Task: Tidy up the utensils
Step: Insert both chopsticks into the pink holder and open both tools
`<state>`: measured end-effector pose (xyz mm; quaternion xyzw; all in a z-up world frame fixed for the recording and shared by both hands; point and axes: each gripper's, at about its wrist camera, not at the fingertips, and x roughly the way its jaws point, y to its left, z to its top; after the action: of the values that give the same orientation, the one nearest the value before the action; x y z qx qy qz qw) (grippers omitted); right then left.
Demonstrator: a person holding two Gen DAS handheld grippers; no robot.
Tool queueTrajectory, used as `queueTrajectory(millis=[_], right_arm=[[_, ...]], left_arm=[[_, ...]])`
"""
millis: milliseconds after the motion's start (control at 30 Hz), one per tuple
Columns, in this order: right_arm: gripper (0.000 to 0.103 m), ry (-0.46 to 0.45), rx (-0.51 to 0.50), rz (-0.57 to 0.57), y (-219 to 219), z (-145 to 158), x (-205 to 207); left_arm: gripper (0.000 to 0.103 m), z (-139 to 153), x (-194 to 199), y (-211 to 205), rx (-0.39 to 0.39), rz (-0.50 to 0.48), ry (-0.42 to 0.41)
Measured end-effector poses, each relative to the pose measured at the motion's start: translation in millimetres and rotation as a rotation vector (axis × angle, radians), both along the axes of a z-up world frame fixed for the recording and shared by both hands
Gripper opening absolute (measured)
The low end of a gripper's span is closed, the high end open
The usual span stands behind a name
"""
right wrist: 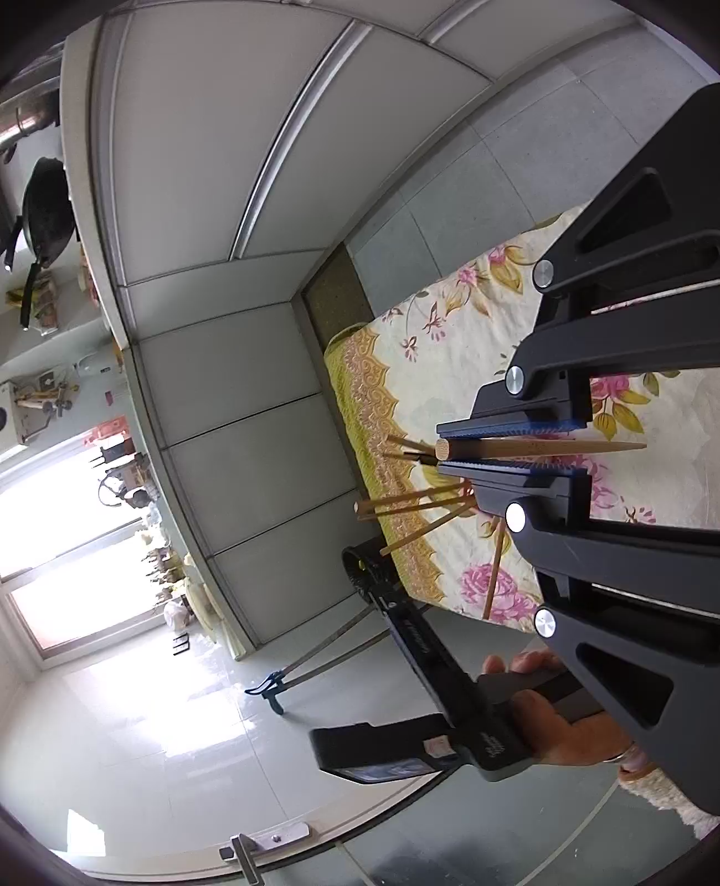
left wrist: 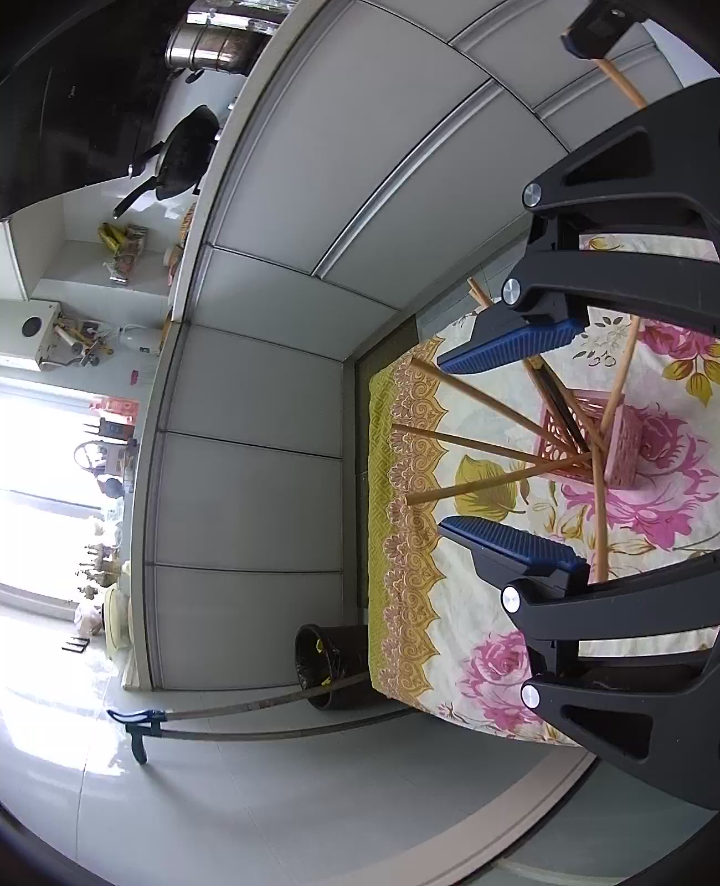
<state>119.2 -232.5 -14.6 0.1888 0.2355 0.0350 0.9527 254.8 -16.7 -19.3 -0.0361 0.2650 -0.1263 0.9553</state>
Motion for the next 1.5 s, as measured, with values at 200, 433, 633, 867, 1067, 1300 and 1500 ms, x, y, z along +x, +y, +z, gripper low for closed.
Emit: queueTrajectory(millis=[200,433,633,867,1067,1300,1500], right_arm=[[0.008,-0.100,0.032,0.035,14,47,3],[0.008,-0.234,-0.009,-0.021,40,85,34],[0.008,-0.223,-0.048,-0.066,53,62,84],[0.008,-0.142,-0.086,-0.070,72,5,125],[0.008,-0.114,-0.124,-0.065,85,-13,132],[0.025,-0.078,-0.168,-0.047,97,-15,136],[0.065,-0.092,-0.160,-0.031,102,-7,125]], left_arm=[[0.059,-8,-43,36,-0.027,0.097,0.021],[0.059,-28,-67,59,-0.017,0.133,0.061],[0.059,-34,-65,72,-0.017,0.140,0.056],[0.059,-44,-56,82,-0.024,0.158,0.086],[0.059,-42,-58,88,-0.031,0.169,0.076],[0.061,-38,-62,85,-0.024,0.175,0.069],[0.071,-27,-71,91,-0.029,0.207,0.047]])
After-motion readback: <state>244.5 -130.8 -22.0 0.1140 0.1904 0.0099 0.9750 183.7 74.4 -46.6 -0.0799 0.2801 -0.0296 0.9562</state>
